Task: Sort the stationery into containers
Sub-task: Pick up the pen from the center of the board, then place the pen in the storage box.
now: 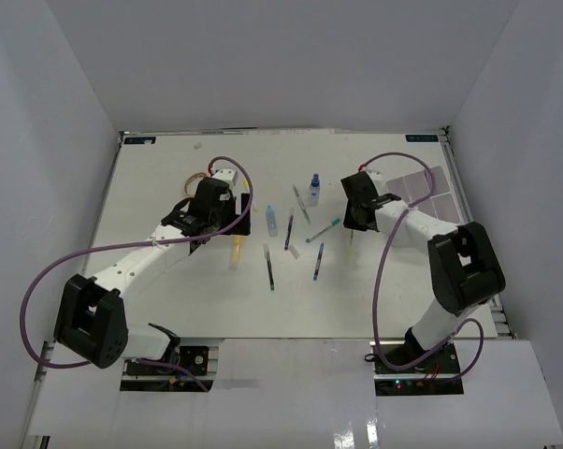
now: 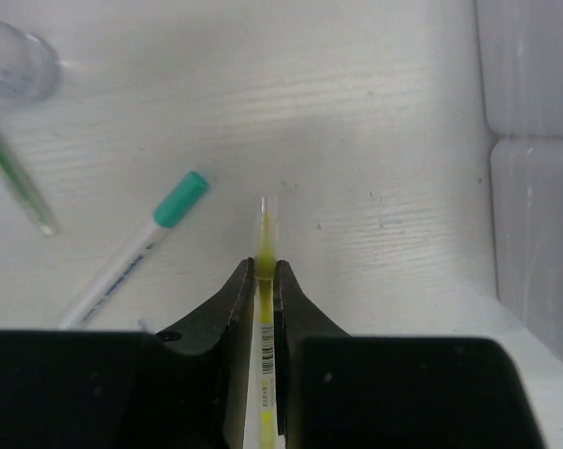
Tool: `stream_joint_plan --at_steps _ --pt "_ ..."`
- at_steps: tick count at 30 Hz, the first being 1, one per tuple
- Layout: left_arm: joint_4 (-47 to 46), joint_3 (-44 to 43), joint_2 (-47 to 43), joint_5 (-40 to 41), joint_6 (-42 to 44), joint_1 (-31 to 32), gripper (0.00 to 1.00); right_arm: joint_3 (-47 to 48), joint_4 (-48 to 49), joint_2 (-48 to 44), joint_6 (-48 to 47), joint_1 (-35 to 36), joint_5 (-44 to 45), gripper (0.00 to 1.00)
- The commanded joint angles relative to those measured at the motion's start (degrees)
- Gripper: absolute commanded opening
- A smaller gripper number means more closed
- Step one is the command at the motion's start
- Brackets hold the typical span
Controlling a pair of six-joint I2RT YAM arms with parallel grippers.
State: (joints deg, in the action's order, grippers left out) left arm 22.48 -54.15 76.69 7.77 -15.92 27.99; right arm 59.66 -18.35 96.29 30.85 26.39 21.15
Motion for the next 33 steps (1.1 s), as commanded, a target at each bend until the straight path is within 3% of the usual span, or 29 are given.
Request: stream_joint_plan --at_steps 1,4,8,11,15,22,33 --pt "0.28 -1.92 -0.57 0.58 0.37 0.14 0.98 3.89 6.46 -9.86 -8.93 -0.11 1.88 0.08" --pt "0.2 -1.84 -0.75 0.67 0.37 0.14 0.98 2.75 12.79 -16.19 -16.74 -1.43 5.74 0.08" --pt "0.2 -1.75 -1.01 1.11 0.45 0.14 0.98 -1.46 30.15 -22.18 -28.46 -5.72 11.27 0.08" --pt "0.28 -1.75 -1.01 0.84 0.54 0.14 0.98 -4.02 44.12 -23.69 -38.19 -10.02 10.77 0.08" --pt "0.28 -1.75 -1.01 0.93 0.81 0.14 0.98 -3.06 53.13 -21.16 -45.7 -15.66 8.13 0.08" --pt "0.2 -1.75 -0.66 2.25 1.51 0.14 0.98 1.51 60.53 -13.33 -54.13 -21.38 2.5 0.08" --pt "0.11 -1.75 0.83 3.04 2.12 0.14 0.98 -0.86 63.7 -6.29 -53.79 -25.69 -2.95 0.08"
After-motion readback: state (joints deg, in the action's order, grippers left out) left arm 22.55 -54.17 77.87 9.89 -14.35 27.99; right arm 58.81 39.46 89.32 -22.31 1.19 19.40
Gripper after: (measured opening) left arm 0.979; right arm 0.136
